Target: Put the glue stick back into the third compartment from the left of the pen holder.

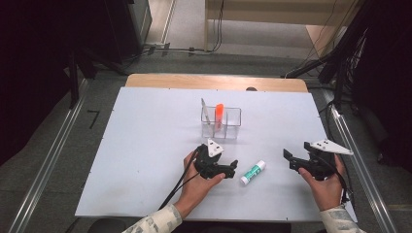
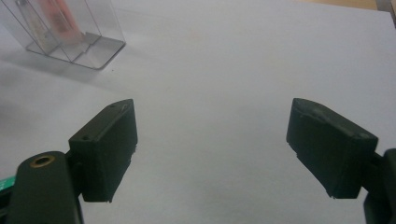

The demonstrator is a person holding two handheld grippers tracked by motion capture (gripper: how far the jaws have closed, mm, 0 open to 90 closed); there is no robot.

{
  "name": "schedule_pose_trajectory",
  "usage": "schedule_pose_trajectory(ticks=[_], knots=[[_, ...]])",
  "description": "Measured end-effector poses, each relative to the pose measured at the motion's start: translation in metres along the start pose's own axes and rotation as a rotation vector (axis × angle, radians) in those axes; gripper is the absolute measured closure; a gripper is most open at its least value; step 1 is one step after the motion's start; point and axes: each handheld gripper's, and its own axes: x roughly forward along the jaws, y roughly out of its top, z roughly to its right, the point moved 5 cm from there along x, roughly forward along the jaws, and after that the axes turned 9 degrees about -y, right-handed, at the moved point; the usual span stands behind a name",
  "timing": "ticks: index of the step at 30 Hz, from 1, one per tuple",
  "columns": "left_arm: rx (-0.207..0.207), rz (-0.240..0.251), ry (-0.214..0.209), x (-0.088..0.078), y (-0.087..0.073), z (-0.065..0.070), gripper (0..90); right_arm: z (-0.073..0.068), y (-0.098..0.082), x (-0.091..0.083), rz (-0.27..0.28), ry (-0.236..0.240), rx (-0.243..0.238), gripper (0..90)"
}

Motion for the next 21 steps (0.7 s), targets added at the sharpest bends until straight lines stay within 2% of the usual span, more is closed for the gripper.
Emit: schedule_pose_trajectory(ticks=[17, 21], knots=[[0.031, -0.028, -0.038, 0.022, 0.001, 0.025, 13.6, 0.001, -0.001, 0.001, -0.006, -0.008, 0.001, 15.3], [0.045, -0.035, -0.036, 0.025, 0.002, 0.028, 13.6, 0.001, -0.001, 0.001, -0.007, -0.008, 0.0, 15.3]])
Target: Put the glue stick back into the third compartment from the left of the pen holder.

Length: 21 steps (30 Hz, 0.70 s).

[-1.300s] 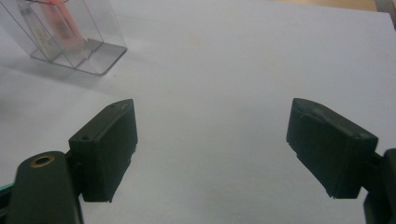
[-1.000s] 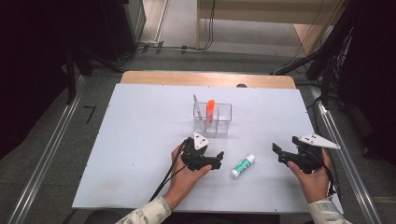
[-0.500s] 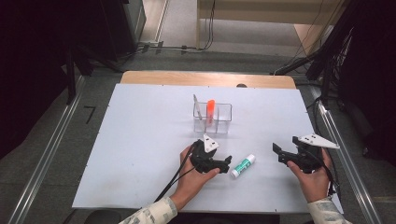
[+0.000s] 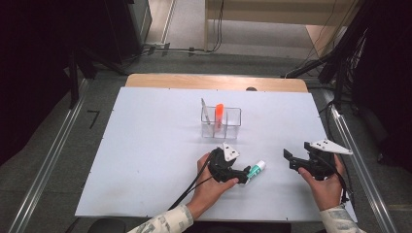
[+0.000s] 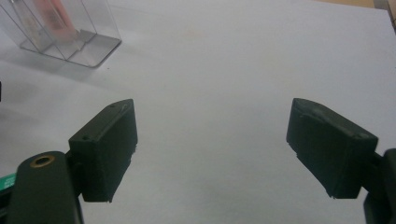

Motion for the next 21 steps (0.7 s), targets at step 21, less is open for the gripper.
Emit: schedule_pose_trajectory(ticks=[21], knots=[[0.038, -0.051, -0.033, 0.019, 0.009, 0.02, 14.6, 0.0, -0.001, 0.001, -0.006, -0.005, 0.0, 15.3]])
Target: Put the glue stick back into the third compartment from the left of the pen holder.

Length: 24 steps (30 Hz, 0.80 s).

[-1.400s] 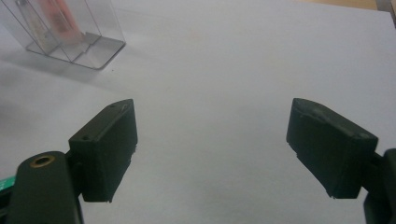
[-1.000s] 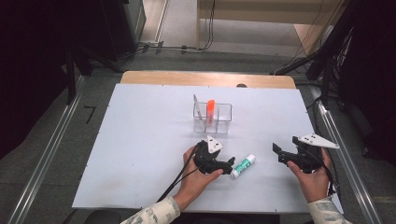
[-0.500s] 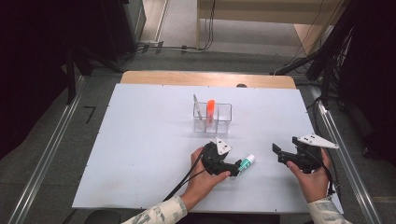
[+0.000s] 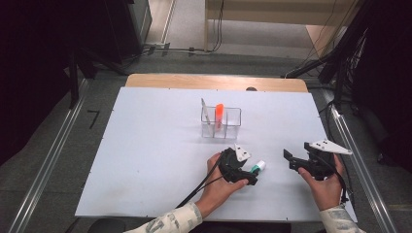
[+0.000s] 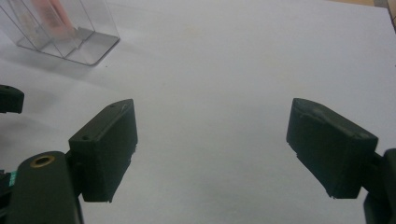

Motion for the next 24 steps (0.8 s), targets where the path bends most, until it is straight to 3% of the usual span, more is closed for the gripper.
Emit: schedule_pose_trajectory(ticks=[7, 24], knots=[[0.008, -0.023, -0.01, 0.008, 0.001, 0.005, 14.6, 0.001, 0.0, 0.001, -0.001, -0.004, -0.002, 15.3], [0.029, -0.026, -0.009, 0.023, 0.003, 0.013, 14.6, 0.002, -0.001, 0.001, -0.004, -0.009, 0.004, 15.3]])
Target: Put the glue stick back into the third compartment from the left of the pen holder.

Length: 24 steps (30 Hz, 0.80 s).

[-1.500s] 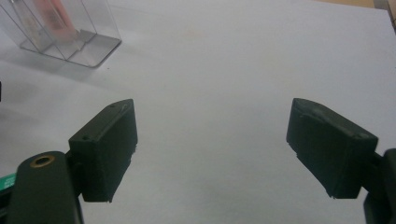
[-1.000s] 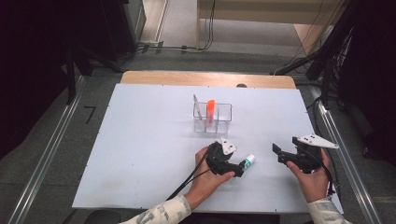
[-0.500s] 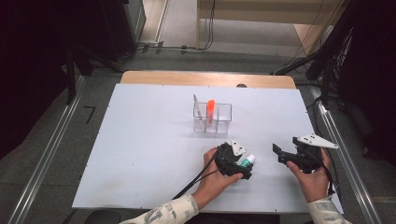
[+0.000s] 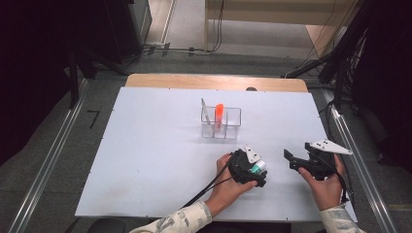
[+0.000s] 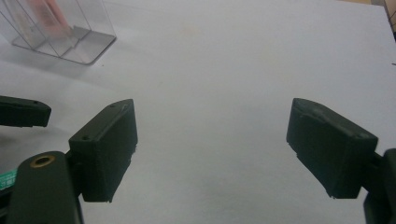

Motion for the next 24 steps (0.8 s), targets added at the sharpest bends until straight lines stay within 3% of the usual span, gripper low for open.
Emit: schedule_pose_trajectory(ticks=[24], knots=[[0.035, -0.009, 0.025, 0.013, 0.001, 0.005, 15.5, 0.001, -0.001, 0.001, -0.006, 0.003, -0.004, 15.3]])
